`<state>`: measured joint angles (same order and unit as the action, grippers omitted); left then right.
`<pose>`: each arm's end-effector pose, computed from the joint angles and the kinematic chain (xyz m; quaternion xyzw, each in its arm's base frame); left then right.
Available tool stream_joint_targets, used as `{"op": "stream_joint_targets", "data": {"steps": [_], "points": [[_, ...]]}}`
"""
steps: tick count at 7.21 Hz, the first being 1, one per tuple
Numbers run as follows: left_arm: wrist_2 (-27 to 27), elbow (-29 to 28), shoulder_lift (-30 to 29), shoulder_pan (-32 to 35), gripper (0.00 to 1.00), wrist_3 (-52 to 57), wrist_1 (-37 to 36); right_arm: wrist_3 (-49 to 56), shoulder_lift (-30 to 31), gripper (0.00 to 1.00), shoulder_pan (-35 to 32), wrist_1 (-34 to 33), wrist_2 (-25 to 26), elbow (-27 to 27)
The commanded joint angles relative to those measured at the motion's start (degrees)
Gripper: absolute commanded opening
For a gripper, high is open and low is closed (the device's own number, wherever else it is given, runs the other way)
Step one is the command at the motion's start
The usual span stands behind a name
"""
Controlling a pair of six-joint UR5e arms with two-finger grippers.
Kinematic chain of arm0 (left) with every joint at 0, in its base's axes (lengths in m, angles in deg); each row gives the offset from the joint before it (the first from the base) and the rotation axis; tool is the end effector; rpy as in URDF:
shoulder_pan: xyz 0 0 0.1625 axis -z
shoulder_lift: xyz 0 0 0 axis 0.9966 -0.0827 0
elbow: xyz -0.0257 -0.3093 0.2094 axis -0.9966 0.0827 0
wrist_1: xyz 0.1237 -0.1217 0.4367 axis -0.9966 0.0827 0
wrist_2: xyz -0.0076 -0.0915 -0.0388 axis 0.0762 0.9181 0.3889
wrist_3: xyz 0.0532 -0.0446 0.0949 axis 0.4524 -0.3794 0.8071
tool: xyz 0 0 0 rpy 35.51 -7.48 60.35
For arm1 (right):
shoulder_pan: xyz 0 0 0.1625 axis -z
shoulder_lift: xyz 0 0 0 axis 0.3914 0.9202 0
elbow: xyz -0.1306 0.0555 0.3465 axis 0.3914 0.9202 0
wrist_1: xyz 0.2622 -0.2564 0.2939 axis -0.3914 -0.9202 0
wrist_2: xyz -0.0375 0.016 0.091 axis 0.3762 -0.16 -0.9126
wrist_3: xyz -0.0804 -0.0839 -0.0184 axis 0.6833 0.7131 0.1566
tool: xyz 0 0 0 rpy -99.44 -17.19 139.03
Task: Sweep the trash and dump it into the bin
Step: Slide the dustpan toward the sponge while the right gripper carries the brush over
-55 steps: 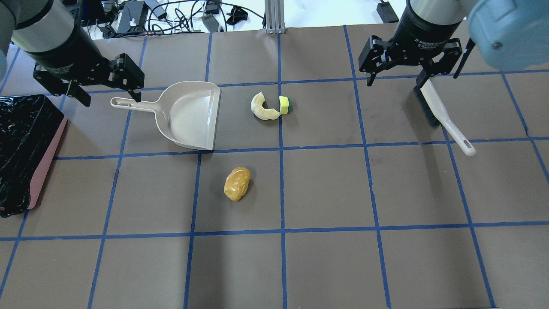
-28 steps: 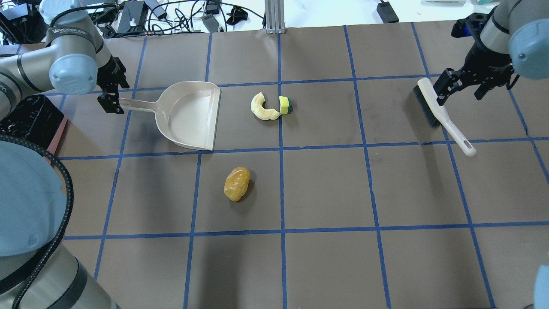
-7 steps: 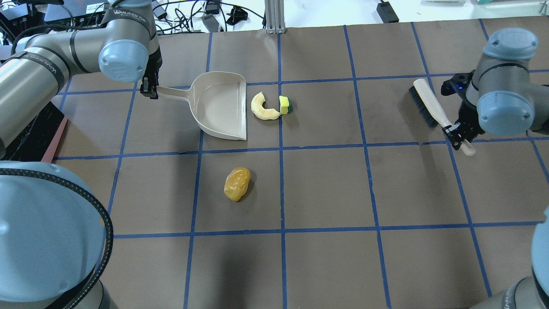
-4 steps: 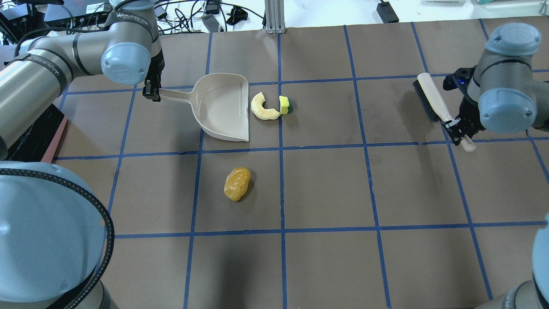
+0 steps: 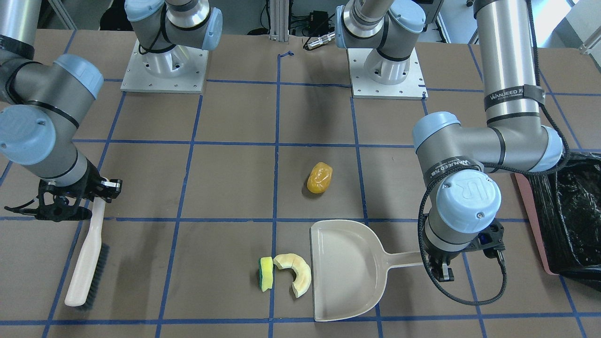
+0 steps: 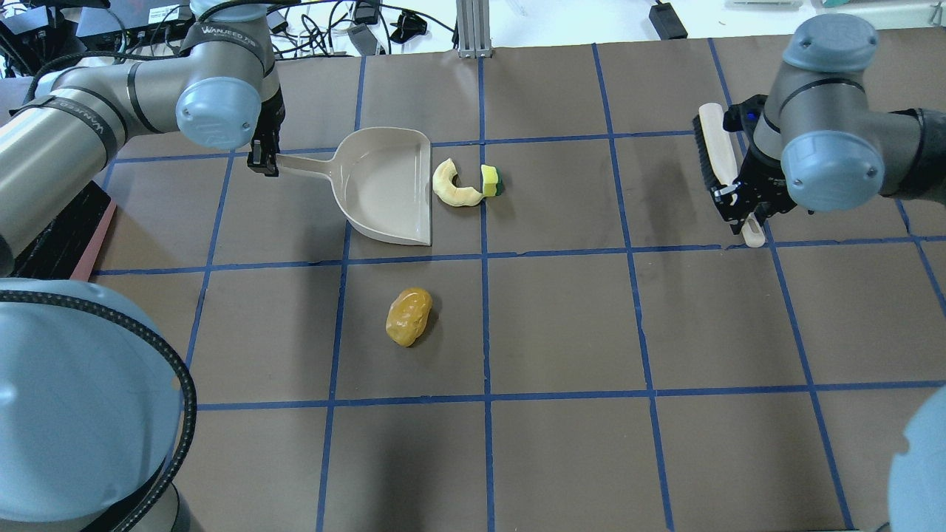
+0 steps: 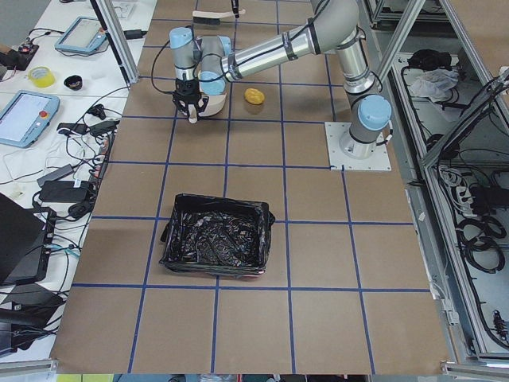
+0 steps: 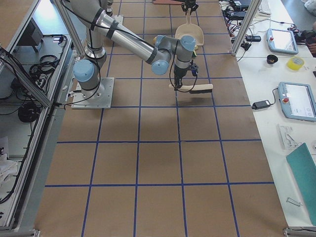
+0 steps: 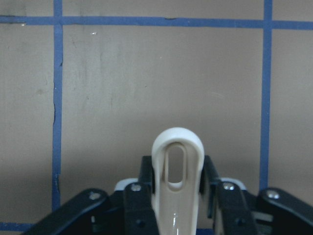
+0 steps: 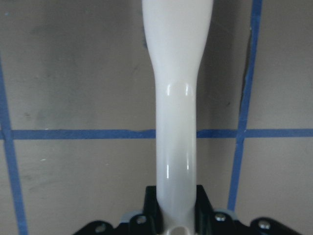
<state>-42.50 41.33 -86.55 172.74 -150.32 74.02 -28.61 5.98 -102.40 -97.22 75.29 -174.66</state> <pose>-0.0745 -0.7088 0.1919 -0.7107 0.6933 -0.0876 0.0810 0.0071 -0.5972 0.1750 0.0089 -0.9964 -0.0607 0.0576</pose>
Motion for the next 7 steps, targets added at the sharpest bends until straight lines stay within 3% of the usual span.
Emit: {"op": "stream_joint_targets", "data": {"steps": [1,4,6,7], "points": [[-0.1,0.0,0.0,1.3,0.00,-0.3,0.0,-11.9,-0.4,0.04,-6.9,7.9,-0.8,3.4],[0.0,0.0,0.0,1.5,0.00,-0.3,0.0,-22.6,-0.3,0.04,-18.1,9.1,-1.8,3.7],[0.0,0.1,0.0,1.5,0.00,-0.3,0.0,-25.9,-0.6,0.04,-20.3,9.1,-6.9,3.3],[0.0,0.1,0.0,1.6,0.00,-0.4,0.0,-26.5,-2.0,0.04,-22.8,9.0,-7.0,3.4]]}}
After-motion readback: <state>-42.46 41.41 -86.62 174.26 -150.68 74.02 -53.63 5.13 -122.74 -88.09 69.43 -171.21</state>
